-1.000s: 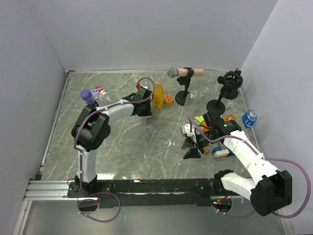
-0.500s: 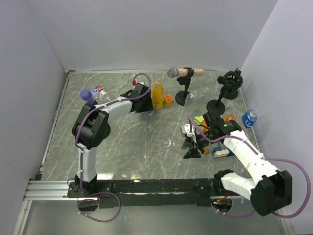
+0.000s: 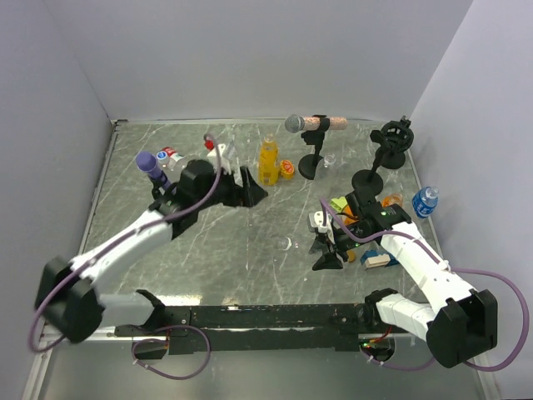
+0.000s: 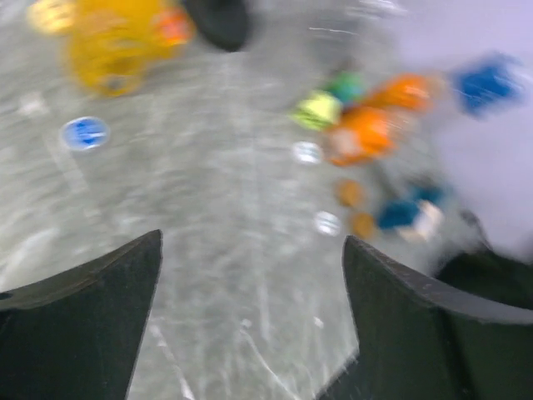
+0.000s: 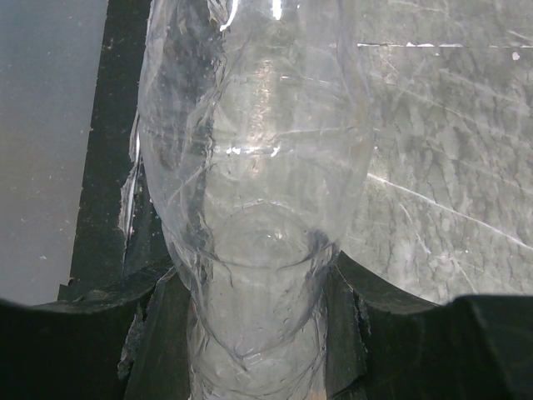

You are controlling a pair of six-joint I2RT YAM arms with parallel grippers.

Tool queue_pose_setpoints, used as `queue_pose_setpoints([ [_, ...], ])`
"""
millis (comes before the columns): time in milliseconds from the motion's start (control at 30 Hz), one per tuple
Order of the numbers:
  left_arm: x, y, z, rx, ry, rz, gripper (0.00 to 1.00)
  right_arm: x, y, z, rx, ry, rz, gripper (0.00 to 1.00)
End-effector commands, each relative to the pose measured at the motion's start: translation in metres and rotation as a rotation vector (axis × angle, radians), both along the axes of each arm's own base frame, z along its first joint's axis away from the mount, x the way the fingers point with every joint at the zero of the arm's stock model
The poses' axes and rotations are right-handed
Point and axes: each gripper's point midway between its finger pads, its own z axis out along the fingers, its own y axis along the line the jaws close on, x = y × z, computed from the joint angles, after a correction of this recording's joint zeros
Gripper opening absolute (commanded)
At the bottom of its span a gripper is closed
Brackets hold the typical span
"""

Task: Unscrew the bottle caps
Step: Place the bottle cap at the center of the board, then pass from the right arm to the left

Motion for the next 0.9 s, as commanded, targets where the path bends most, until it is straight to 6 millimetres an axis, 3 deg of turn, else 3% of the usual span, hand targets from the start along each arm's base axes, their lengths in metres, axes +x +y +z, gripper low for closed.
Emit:
queue_pose_setpoints([
  [0, -0.063, -0.019, 0.049, -0.152, -0.26, -0.27, 0.99, -0.002, 0.006, 0.007, 0.046, -0.013, 0.027, 0.31],
  [200, -0.159, -0.006, 0.086, -0.352, -0.739, -0.584, 0.96, -0.003, 0.007, 0.008, 0.056, -0.008, 0.031, 0.31],
  [300, -0.186, -0.002, 0.089, -0.383, -0.875, -0.662, 0.97, -0.003, 0.007, 0.007, 0.054, -0.006, 0.03, 0.31],
  [467, -0.192, -0.029, 0.087, -0.333, -0.87, -0.761, 0.97, -0.004, 0.007, 0.008, 0.058, -0.003, 0.038, 0.31],
  [867, -0.17, -0.079, 0.07, -0.227, -0.825, -0.79, 0.98, -0.004, 0.007, 0.008, 0.06, -0.005, 0.039, 0.31],
])
